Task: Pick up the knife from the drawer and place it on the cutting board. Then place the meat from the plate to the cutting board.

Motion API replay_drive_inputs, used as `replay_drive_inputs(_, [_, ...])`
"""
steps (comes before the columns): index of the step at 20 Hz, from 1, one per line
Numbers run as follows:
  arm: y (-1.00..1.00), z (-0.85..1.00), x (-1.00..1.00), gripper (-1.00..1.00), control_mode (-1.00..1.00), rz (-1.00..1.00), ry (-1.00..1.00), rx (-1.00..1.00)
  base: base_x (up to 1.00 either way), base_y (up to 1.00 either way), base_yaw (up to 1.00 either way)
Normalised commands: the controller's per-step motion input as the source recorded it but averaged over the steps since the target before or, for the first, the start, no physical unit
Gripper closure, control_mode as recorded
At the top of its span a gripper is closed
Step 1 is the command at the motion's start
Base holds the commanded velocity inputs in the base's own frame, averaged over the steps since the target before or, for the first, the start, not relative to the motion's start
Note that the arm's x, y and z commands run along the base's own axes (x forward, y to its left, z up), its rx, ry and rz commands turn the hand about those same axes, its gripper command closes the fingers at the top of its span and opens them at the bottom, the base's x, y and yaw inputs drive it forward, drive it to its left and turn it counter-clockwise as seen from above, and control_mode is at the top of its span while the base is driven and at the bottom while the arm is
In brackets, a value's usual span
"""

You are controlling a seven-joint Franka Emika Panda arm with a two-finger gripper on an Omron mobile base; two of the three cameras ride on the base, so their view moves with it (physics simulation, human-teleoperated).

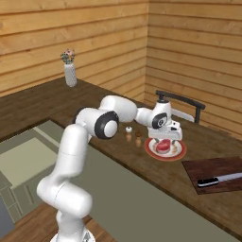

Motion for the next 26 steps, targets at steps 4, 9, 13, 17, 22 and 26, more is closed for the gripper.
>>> replay_drive_inputs(4, [0.00, -0.12, -0.40, -1.00, -1.00, 0.08, 0.00, 0.00, 0.00, 0.00, 0.00])
replay_drive_inputs(9, [0.03, -0.07, -0.61, 1.00, -1.00, 0.02, -0.03, 0.00, 0.00, 0.00, 0.00])
replay_drive_inputs(13, [0.12, -0.16, -0.24, 1.00, -1.00, 0.00, 0.00, 0.00, 0.00, 0.00, 0.00])
replay_drive_inputs(17, [0.01, -0.02, -0.01, 1.00, -1.00, 0.00, -0.02, 0.00, 0.00, 0.00, 0.00])
replay_drive_inputs(22, [-0.15, 0.66, -0.21, 1.00, -1.00, 0.00, -0.08, 0.00, 0.00, 0.00, 0.00])
replay_drive_inputs(26, [-0.62, 0.57, -0.55, 1.00, -1.00, -0.02, -0.05, 0.00, 0.00, 0.00, 0.00])
